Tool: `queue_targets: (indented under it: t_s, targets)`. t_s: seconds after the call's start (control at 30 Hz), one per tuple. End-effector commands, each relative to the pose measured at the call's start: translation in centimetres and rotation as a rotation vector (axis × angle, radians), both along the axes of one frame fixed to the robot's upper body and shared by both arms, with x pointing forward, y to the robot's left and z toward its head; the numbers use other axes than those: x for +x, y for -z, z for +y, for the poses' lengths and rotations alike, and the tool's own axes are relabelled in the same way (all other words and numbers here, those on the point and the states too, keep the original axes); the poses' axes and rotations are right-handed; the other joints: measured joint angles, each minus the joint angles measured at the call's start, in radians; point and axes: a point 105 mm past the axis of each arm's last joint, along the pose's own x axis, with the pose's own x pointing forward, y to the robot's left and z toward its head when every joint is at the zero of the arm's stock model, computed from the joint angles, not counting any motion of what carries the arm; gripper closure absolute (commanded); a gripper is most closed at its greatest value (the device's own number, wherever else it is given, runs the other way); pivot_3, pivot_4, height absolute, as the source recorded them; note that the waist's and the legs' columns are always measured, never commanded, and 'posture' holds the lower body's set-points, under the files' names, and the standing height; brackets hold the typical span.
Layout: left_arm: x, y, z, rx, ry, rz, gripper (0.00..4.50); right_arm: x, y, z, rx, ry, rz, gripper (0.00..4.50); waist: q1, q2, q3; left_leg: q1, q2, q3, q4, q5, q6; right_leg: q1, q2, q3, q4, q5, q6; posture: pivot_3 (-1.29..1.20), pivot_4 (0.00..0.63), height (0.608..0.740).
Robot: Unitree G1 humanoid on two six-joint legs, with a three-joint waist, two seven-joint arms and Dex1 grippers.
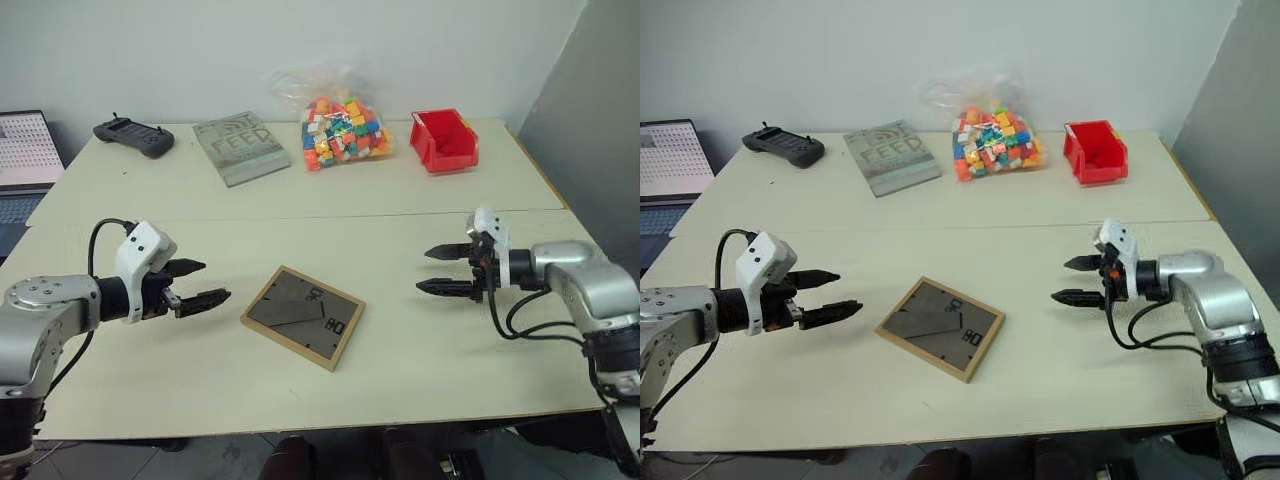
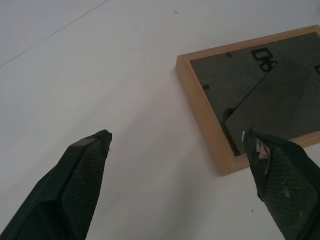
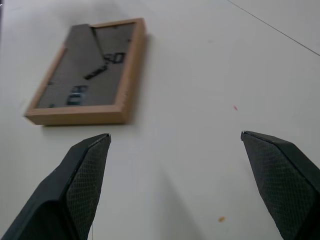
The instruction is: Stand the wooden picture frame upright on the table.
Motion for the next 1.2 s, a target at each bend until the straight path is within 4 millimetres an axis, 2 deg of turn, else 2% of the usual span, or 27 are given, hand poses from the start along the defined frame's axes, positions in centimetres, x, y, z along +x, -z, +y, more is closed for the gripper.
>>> queue_targets:
  t_s: [0.03,0.23,0.3,0.37,0.4,0.43,0.53,0.6,0.77,0.93,1.0,1.2]
  targets:
    - [-0.1,-1.3,-1.0,0.027,0.034,-0.071,0.0,0.6,-0.2,0.4,-0.024,-0.027,-0.026,0.06,0.001,0.0,0.0,0.0,0.0,0.0,0.0,0.0,0.0,0.0,0.0,0.0,0.0,0.0,0.0,0.0,0.15,0.74]
    - [-1.5,-0.2,-1.3,0.013,0.02,-0.019,0.0,2.1,0.9,0.7,-0.078,-0.025,-0.087,0.06,0.001,0.0,0.0,-0.001,-0.001,0.0,0.001,0.0,0.0,-0.001,-0.001,0.001,0.0,0.0,0.0,0.0,0.15,0.74]
    - [-2.5,1.2,-1.7,0.017,0.034,0.041,0.18,2.6,1.5,1.0,-0.079,-0.014,-0.1,0.02,-0.002,0.0,0.0,-0.001,0.0,0.001,0.0,0.0,0.0,-0.001,-0.001,0.001,0.0,0.0,0.0,0.0,0.15,0.74]
    - [-3.8,2.7,-2.3,0.002,0.052,0.092,0.4,3.0,2.7,1.2,-0.089,-0.01,-0.094,0.42,-0.005,0.0,0.0,-0.001,0.0,0.001,0.0,0.0,0.0,-0.001,0.0,0.001,0.0,0.0,0.0,0.0,0.15,0.74]
    - [-4.2,3.0,-2.5,-0.008,0.057,0.1,0.64,3.1,3.1,1.5,-0.091,-0.014,-0.087,0.52,-0.004,0.0,0.0,-0.001,0.0,0.001,0.0,0.0,0.0,-0.001,0.0,0.002,0.0,0.0,0.0,0.0,0.15,0.74]
    - [-4.6,3.3,-2.7,-0.008,0.059,0.113,0.95,3.2,3.4,1.8,-0.09,-0.022,-0.082,0.86,-0.003,0.0,0.0,-0.001,0.0,0.001,0.0,0.0,0.0,-0.002,0.0,0.002,0.0,0.0,0.0,0.0,0.15,0.74]
    - [-5.1,4.9,-2.9,0.017,0.053,0.145,1.48,3.9,4.0,3.2,-0.097,-0.031,-0.096,1.46,-0.001,0.0,0.0,-0.001,0.0,0.0,0.001,0.0,0.0,-0.001,0.0,0.001,0.0,0.0,0.0,0.0,0.15,0.74]
    - [-5.2,6.0,-3.2,0.029,0.057,0.159,2.0,4.2,4.2,4.4,-0.094,-0.038,-0.117,2.04,0.0,0.0,0.0,-0.001,0.0,0.001,0.001,0.0,0.0,-0.001,-0.001,0.001,0.001,0.0,0.0,0.0,0.15,0.74]
    - [-4.8,8.0,-4.6,0.001,0.049,0.169,3.08,4.3,5.2,6.4,-0.058,-0.042,-0.095,3.31,0.002,0.0,0.0,-0.001,-0.001,0.0,0.001,0.0,-0.001,-0.001,-0.001,0.001,0.0,0.0,0.0,0.0,0.15,0.74]
    - [-3.5,8.4,-5.5,-0.015,0.054,0.133,4.15,3.4,5.7,6.8,-0.085,-0.091,-0.107,4.48,0.005,0.0,0.0,-0.001,-0.001,0.0,0.001,0.0,-0.001,-0.001,-0.001,0.001,0.001,0.0,0.0,0.0,0.15,0.74]
    - [-2.8,8.3,-6.0,-0.016,0.067,0.113,4.43,2.9,5.8,6.9,-0.086,-0.108,-0.098,4.5,0.008,0.0,0.0,-0.001,-0.001,0.0,0.001,0.0,0.0,-0.001,-0.001,0.001,0.001,0.0,0.0,0.0,0.15,0.74]
    - [-0.4,8.0,-7.1,0.001,0.116,0.079,4.43,0.2,5.9,8.1,-0.109,-0.23,-0.088,4.5,0.013,0.0,0.0,-0.001,-0.002,-0.001,0.001,0.0,0.0,-0.001,-0.001,0.0,0.001,0.0,0.0,0.0,0.15,0.74]
